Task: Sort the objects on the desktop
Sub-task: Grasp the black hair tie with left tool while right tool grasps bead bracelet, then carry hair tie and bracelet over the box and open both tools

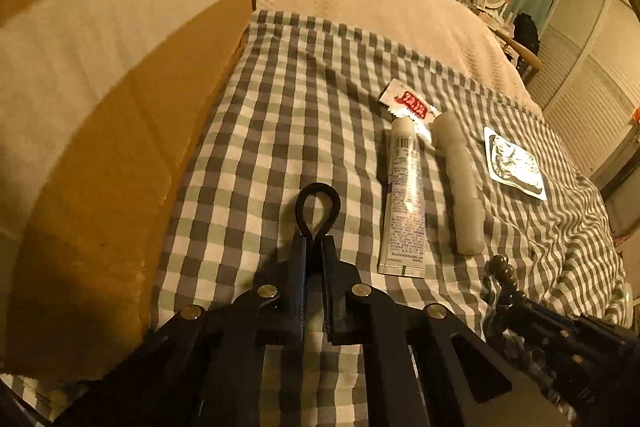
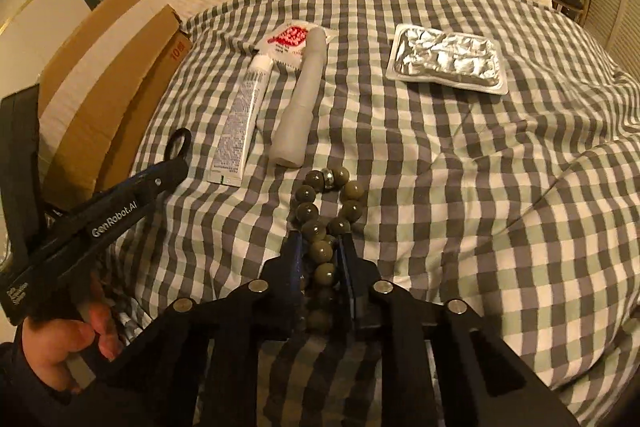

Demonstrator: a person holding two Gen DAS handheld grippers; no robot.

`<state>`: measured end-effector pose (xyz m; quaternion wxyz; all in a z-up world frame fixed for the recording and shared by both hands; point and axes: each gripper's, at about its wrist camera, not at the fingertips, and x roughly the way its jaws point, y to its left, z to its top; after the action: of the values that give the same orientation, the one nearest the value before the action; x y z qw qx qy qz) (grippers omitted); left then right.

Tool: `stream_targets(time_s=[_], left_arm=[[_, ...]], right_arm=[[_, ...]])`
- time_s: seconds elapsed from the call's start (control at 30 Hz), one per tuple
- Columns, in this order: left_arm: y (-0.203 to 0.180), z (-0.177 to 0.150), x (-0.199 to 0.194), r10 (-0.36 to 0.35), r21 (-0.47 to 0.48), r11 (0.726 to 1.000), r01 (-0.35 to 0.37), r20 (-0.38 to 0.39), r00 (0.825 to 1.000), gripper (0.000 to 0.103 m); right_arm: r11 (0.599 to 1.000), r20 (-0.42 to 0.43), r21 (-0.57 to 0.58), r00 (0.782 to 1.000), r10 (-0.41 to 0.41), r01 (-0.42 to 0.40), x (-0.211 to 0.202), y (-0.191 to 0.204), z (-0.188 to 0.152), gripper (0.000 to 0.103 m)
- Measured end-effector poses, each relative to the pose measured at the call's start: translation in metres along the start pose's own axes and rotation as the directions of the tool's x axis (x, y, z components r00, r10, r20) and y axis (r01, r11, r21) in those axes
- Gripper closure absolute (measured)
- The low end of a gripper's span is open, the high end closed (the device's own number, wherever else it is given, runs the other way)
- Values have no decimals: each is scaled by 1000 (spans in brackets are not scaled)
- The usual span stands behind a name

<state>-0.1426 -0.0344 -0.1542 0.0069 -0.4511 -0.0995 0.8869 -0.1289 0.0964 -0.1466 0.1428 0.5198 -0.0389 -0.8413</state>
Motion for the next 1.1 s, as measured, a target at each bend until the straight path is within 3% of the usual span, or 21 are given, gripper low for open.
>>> stream_targets(time_s=[0.3, 0.53, 0.83, 1.1], left_arm=[[-11, 0, -31, -19, 57, 998, 14, 83, 996, 98], [-27, -2, -68, -87, 127, 989, 71, 130, 988, 98], [-31, 28, -121, -171, 147, 978, 151, 137, 976, 98], [-7, 63, -179, -179, 256, 957, 135, 156, 971, 98]], right_arm=[[998, 61, 40, 997, 43, -46, -24, -6, -3, 92], [996, 140, 45, 988, 66, -73, -60, -4, 1, 92], [999, 248, -52, 969, 21, -8, -143, 29, 7, 92], [991, 309, -123, 951, -7, 47, -206, 68, 26, 92]])
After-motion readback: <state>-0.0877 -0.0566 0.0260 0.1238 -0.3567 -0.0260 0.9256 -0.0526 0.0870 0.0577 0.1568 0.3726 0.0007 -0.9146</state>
